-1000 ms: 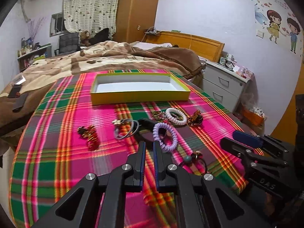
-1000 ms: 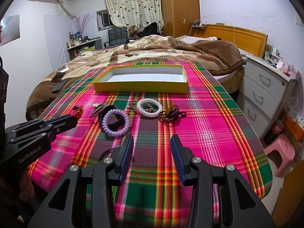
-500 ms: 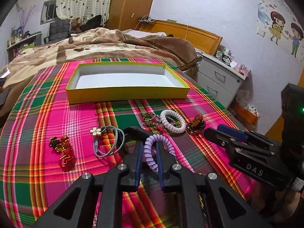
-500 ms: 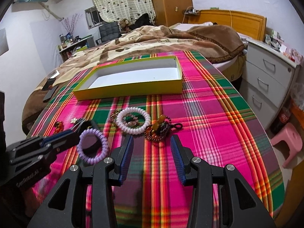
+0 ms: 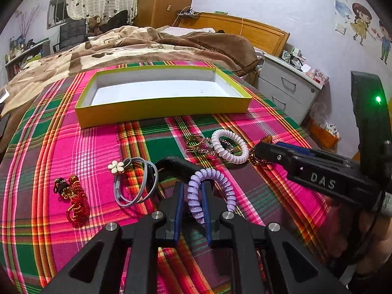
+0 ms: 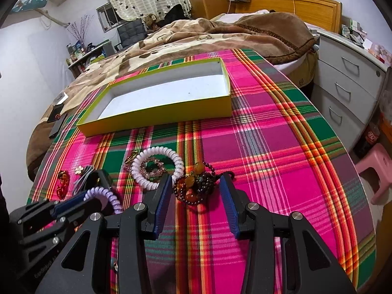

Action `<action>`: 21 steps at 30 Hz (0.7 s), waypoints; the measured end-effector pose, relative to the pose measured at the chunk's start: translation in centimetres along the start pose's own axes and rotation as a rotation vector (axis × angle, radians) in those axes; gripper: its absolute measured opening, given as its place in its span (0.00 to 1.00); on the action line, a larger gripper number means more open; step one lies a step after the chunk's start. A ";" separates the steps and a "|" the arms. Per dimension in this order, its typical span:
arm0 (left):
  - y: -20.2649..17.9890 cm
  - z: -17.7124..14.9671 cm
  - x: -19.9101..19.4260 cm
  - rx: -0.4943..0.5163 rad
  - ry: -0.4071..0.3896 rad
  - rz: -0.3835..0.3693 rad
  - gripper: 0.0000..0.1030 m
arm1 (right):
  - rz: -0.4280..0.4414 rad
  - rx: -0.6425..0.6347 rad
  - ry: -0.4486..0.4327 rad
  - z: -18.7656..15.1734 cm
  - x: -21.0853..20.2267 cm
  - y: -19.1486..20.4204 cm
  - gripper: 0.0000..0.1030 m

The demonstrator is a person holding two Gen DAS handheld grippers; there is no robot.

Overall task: Organize jewelry
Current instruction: 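Grasp the lavender coil with the left tool while the right tool grasps the amber bracelet, then carry the lavender coil into the box with the left tool while the right tool drops the amber bracelet there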

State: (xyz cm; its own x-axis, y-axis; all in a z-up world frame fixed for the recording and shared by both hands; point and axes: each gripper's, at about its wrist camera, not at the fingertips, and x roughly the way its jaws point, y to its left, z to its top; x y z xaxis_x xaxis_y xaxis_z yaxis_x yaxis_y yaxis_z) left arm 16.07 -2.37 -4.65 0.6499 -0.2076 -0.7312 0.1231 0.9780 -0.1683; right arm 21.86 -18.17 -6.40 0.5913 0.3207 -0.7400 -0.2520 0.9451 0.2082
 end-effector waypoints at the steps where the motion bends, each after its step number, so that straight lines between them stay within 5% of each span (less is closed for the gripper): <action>1: -0.1 0.0 0.0 0.004 0.000 0.003 0.13 | -0.003 0.006 0.005 0.0 0.0 -0.2 0.40; 7: -0.3 -0.2 -0.3 0.009 -0.007 0.008 0.10 | -0.012 0.028 0.033 0.3 0.9 -0.5 0.40; 9: -0.3 -0.3 -0.5 0.009 -0.010 0.008 0.10 | -0.019 0.026 0.033 0.2 0.9 -0.5 0.28; 21: -0.1 -0.2 -2.6 0.006 -0.062 -0.026 0.09 | 0.003 0.022 0.007 -0.3 -0.6 -0.5 0.26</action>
State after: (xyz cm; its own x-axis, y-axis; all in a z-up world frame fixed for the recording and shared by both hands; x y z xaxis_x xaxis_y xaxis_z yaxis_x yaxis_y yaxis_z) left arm 14.22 -1.94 -2.91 0.6920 -0.2311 -0.6839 0.1443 0.9725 -0.1826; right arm 21.37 -18.90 -6.26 0.5851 0.3231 -0.7439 -0.2370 0.9453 0.2242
